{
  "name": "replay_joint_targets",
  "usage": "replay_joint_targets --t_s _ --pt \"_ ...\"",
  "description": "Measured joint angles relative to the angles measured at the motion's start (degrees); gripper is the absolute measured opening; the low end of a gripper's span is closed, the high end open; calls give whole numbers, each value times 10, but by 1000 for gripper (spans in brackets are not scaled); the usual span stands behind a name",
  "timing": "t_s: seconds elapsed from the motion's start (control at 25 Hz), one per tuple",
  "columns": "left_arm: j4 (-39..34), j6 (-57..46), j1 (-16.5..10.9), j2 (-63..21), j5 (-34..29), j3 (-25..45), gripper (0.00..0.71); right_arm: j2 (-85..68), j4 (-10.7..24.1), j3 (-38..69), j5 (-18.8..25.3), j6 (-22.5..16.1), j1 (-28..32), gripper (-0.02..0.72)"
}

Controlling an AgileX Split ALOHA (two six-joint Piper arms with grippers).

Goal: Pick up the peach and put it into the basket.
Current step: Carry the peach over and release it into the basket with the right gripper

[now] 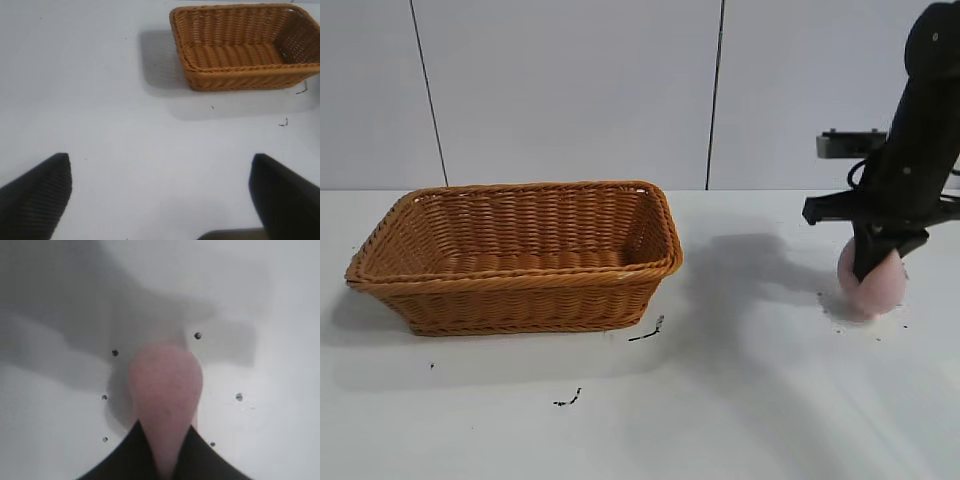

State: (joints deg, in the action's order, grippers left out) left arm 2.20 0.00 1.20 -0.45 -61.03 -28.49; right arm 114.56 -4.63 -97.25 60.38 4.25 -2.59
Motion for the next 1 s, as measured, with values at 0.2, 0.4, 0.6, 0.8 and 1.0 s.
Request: replay_joint_targets --t_s 0.2,0.4,0.6,0.8,1.0 --pt "0 0 0 0 0 0 693 5 -15 -96 48 -11 -8 -8" --pt "0 0 0 0 0 0 693 45 -7 -202 89 -12 -72 -8" --pt "0 0 0 0 0 0 693 94 -7 -280 90 -12 -166 -8" --pt "0 0 0 0 0 0 693 117 -8 -304 87 -13 -237 -8" --pt "0 0 0 0 0 0 693 177 6 -306 37 -13 -308 -8"
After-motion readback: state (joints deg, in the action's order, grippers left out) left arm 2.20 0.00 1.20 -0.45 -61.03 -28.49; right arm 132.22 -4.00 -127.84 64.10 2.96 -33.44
